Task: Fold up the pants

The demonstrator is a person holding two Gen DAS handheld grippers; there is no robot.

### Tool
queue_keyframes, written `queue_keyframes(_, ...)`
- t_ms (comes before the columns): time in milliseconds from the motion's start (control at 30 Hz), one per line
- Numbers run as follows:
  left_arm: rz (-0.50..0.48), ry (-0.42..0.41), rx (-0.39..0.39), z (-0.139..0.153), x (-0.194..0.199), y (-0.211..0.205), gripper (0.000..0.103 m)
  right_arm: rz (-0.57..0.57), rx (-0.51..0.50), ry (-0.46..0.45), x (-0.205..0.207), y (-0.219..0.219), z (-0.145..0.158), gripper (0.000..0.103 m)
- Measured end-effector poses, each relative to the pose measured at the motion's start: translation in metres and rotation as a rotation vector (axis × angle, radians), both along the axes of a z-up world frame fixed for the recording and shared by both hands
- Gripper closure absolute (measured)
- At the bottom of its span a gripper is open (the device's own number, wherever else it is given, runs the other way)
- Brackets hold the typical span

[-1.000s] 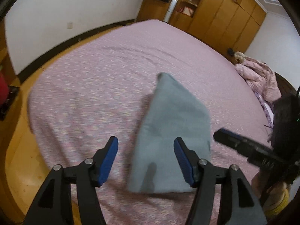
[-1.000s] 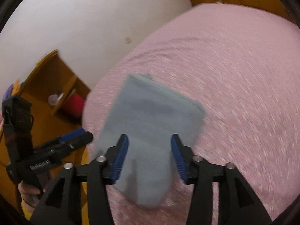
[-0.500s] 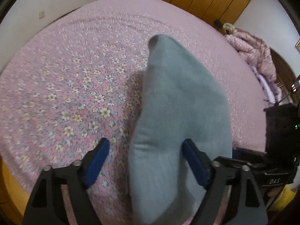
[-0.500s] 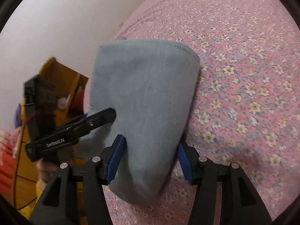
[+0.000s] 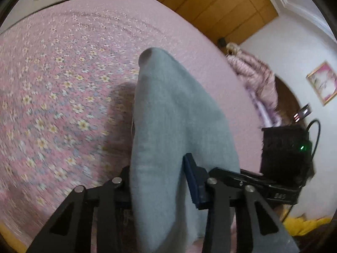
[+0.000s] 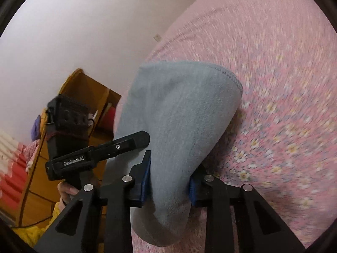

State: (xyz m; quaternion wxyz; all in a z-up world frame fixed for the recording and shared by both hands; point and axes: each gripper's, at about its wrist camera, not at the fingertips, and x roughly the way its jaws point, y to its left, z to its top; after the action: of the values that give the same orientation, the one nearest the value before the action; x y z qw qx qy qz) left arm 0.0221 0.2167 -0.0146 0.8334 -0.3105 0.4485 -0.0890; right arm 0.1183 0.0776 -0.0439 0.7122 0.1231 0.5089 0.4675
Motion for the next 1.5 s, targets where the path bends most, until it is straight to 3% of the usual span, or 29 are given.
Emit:
queue_keyframes(233, -0.066, -0.108, 0.022, 0.042, 0.021, -0.061, 0.064, -0.007, -0.019, -0.084, 0.015, -0.062, 0.045, 0.073)
queue_keyframes(400, -0.169, -0.129, -0.014, 0.053, 0.069, -0.130, 0.064, -0.046, -0.161, -0.173, 0.041, -0.120, 0.081, 0.073)
queue_keyframes(533, -0.285, -0.125, 0.023, 0.064, 0.125, -0.184, 0.064, -0.106, -0.244, -0.194, 0.078, -0.158, 0.095, 0.072)
queue_keyframes(700, -0.370, -0.067, 0.123, 0.059, 0.196, -0.232, 0.062, -0.218, -0.327, -0.173, 0.121, -0.185, 0.082, 0.071)
queue_keyframes(833, -0.394, 0.016, 0.239, 0.035, 0.244, -0.257, 0.062, -0.322, -0.420, -0.141, 0.149, -0.186, 0.051, 0.068)
queue_keyframes(933, -0.382, 0.077, 0.334, 0.016, 0.266, -0.265, 0.060, -0.395, -0.464, -0.084, 0.167, -0.183, 0.025, 0.061)
queue_keyframes(1100, -0.390, 0.083, 0.374, 0.027, 0.245, -0.272, 0.059, -0.445, -0.398, -0.048, 0.150, -0.205, 0.018, 0.056)
queue_keyframes(1267, -0.401, 0.047, 0.461, 0.029, 0.202, -0.278, 0.059, -0.509, -0.420, -0.138, 0.108, -0.216, 0.033, 0.056)
queue_keyframes(1367, -0.379, 0.044, 0.483, 0.021, 0.205, -0.277, 0.059, -0.539, -0.392, -0.179, 0.087, -0.223, 0.041, 0.057)
queue_keyframes(1500, -0.334, 0.055, 0.468, 0.016, 0.197, -0.257, 0.059, -0.516, -0.407, -0.202, 0.068, -0.222, 0.034, 0.074)
